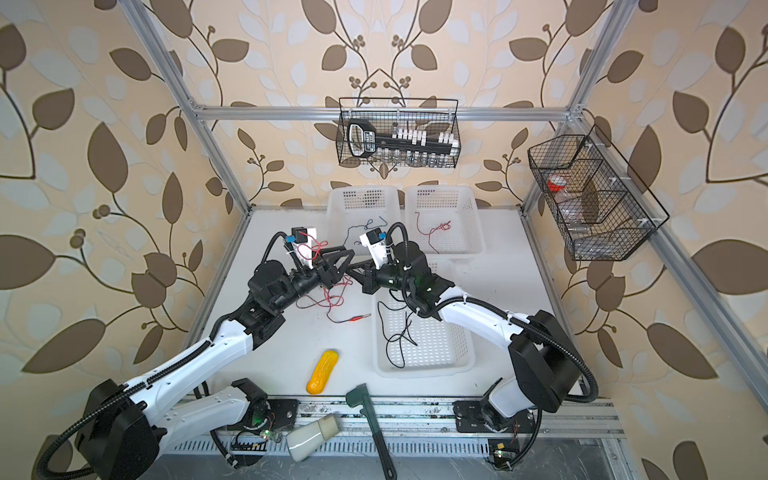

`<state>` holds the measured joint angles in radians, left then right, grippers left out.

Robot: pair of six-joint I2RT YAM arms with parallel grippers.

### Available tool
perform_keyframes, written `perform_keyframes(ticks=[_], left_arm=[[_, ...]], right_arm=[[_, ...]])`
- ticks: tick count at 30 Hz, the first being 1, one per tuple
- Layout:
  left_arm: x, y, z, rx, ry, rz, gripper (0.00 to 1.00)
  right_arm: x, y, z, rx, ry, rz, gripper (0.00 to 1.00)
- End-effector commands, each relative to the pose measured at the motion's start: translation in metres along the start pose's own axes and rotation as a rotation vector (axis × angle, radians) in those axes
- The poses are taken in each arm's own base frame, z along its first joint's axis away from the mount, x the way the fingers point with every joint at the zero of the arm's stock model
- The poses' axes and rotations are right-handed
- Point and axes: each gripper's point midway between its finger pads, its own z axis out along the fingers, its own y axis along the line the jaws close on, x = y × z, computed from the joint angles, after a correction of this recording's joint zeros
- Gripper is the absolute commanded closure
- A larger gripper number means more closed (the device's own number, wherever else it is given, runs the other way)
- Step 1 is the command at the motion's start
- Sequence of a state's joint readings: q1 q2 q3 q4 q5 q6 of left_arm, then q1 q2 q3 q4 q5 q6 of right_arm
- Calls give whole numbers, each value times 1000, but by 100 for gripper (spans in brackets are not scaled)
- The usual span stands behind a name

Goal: Untangle the cables
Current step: 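Grasp a red wire with the right gripper while the left gripper moves beside it, then lift the red wire with the right gripper and drop it into the red-wire basket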

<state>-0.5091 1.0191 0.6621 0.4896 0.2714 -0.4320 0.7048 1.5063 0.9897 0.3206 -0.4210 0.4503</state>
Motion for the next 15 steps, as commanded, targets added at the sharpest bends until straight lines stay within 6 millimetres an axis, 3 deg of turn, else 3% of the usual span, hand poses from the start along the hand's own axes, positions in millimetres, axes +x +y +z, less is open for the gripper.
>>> perform_keyframes(ticks=[1,4,15], left_arm=[[-7,3,-15,-47,-34,38,27],[-5,8,-26,-84,-34,51,15],[2,20,-49,-169,-30,72,14]], right_arm=[[-10,-18,-9,143,-8,-57,100],[-7,-33,-15,235,4,-88,100],[-10,-48,-28,360,5,-139,100]])
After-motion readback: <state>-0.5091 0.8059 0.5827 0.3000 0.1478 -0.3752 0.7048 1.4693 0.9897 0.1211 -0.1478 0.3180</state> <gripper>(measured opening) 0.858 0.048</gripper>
